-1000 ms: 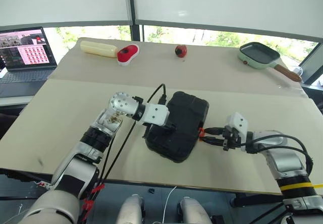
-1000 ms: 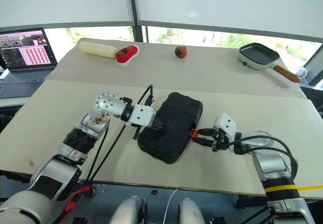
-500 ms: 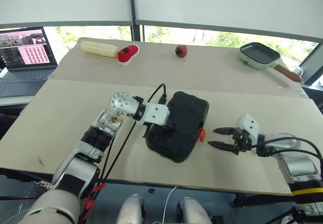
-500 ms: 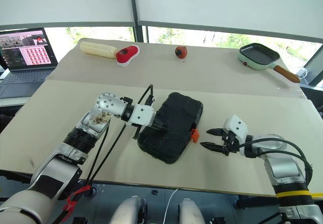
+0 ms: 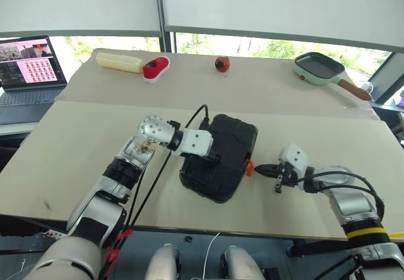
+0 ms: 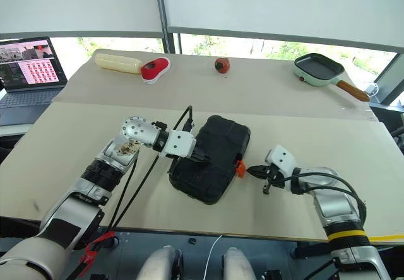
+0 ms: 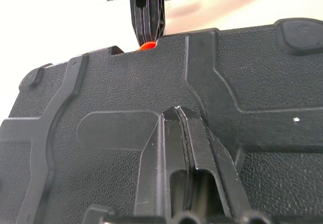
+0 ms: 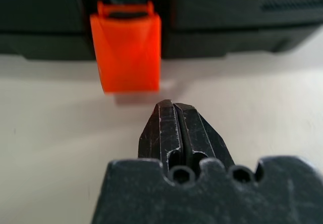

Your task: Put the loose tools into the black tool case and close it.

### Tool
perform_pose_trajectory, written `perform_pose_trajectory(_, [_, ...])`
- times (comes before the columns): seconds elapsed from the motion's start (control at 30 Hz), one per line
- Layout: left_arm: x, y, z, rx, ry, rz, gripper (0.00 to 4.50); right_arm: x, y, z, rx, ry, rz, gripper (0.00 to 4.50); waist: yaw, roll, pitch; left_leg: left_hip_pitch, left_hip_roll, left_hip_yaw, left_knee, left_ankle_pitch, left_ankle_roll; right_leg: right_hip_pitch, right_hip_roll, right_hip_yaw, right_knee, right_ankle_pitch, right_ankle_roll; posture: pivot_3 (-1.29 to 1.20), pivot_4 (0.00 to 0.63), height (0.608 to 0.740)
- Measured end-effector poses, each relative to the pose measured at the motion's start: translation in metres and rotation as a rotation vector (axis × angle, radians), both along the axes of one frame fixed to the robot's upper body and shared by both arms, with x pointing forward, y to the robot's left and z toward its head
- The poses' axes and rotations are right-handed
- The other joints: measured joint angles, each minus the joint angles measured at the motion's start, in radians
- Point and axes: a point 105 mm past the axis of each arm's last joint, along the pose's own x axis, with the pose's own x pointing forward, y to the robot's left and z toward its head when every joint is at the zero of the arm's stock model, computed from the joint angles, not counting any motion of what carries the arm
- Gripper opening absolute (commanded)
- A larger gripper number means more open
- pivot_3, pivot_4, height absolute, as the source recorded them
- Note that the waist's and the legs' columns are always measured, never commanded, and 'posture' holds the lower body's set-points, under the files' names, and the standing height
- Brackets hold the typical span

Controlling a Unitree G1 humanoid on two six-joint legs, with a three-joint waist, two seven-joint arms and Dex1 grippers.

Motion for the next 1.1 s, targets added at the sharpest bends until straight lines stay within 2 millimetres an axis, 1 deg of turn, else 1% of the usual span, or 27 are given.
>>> perform_pose_trajectory(0.17, [0.000,-0.001,0.000,-0.002,-0.001,-0.002,0.00,-0.006,0.014,0.001,0.003,0.000,0.044,0.03,0.000,0.000,0.000,0.000,0.000,0.000,0.000,0.000,0.000,0.000,0.000,0.000,0.000,0.000,0.000,0.00,0.150,0.740])
perform_pose_trajectory(0.27, [-0.001,-0.003,0.000,-0.006,-0.001,-0.004,0.00,-0.010,0.019,0.001,0.003,0.003,0.061,0.03,0.002,0.000,0.000,-0.001,0.000,0.000,0.000,0.000,0.000,0.000,0.000,0.000,0.000,0.000,0.000,0.00,0.150,0.740])
perform_pose_trajectory(0.47, [-0.001,-0.003,0.000,-0.007,-0.001,-0.004,0.00,-0.015,0.022,0.000,0.028,0.026,0.065,0.03,0.003,0.000,0.000,-0.001,0.000,0.000,0.000,0.000,0.000,0.000,-0.001,0.000,0.000,0.000,0.000,0.00,0.150,0.740])
perform_pose_trajectory(0.77, [0.000,-0.003,0.001,-0.008,-0.003,-0.005,0.00,-0.013,0.025,0.002,0.094,0.063,0.012,0.03,0.001,0.000,0.000,-0.001,0.000,0.000,0.000,0.000,0.000,-0.001,0.000,0.000,0.000,0.000,0.000,0.00,0.150,0.740])
perform_pose_trajectory(0.83, [0.000,-0.003,0.001,-0.010,-0.003,-0.005,0.00,-0.012,0.024,0.006,0.108,0.063,0.000,0.03,0.001,0.001,0.001,-0.001,0.000,0.000,0.000,0.000,0.000,-0.002,-0.001,0.000,0.000,0.000,0.000,0.00,0.150,0.740])
perform_pose_trajectory(1.0, [0.000,-0.004,0.002,-0.011,-0.004,-0.006,0.00,-0.012,0.021,0.025,0.135,0.027,-0.009,0.03,0.000,0.001,0.001,-0.002,0.000,0.000,0.000,0.000,0.000,-0.002,0.000,0.000,0.000,0.000,0.000,0.00,0.150,0.740])
perform_pose_trajectory(1.1, [0.000,-0.003,0.002,-0.010,-0.004,-0.005,0.00,-0.014,0.023,0.034,0.141,0.000,0.008,0.03,-0.001,0.001,0.001,-0.002,0.000,0.000,0.000,0.000,0.000,-0.002,0.000,0.000,0.000,0.000,0.000,0.00,0.150,0.740])
